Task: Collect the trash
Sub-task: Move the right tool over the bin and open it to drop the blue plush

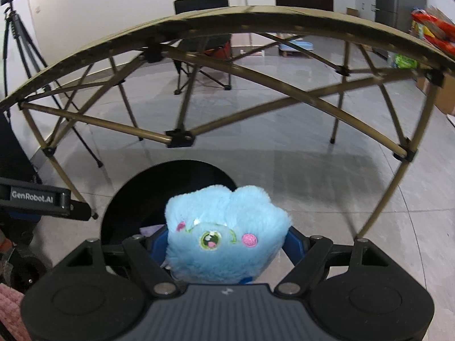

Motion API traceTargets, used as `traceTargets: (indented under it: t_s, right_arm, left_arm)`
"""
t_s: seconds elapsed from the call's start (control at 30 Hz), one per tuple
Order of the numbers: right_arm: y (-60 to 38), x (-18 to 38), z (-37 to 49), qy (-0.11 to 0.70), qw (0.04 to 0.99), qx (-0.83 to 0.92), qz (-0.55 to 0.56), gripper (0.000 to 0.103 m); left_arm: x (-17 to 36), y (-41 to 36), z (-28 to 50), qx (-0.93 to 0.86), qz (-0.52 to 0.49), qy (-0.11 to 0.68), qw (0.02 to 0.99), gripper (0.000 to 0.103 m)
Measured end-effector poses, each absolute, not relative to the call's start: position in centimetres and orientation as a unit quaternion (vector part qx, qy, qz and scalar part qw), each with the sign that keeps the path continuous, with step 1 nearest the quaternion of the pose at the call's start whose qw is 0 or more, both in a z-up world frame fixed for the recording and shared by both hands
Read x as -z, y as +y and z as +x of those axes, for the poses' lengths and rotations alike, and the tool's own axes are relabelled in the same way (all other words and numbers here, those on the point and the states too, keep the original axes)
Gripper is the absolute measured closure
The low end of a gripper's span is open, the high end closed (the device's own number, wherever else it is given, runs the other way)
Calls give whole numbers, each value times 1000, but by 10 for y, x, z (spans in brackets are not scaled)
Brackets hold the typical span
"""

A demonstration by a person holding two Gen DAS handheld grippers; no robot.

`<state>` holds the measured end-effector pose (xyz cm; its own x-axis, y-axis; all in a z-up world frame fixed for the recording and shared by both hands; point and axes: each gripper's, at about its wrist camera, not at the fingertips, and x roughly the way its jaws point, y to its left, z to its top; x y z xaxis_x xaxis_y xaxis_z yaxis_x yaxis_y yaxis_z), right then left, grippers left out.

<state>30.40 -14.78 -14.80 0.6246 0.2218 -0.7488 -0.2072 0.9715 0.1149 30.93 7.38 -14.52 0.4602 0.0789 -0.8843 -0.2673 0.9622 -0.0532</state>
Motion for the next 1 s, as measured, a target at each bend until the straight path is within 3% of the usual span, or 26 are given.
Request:
traceTargets:
  t_s: [1.0]
  right_arm:
    - [-36, 171, 349, 491, 858, -148, -27, 25]
  left_arm:
    - [155, 162, 274, -158, -144, 506, 836, 0]
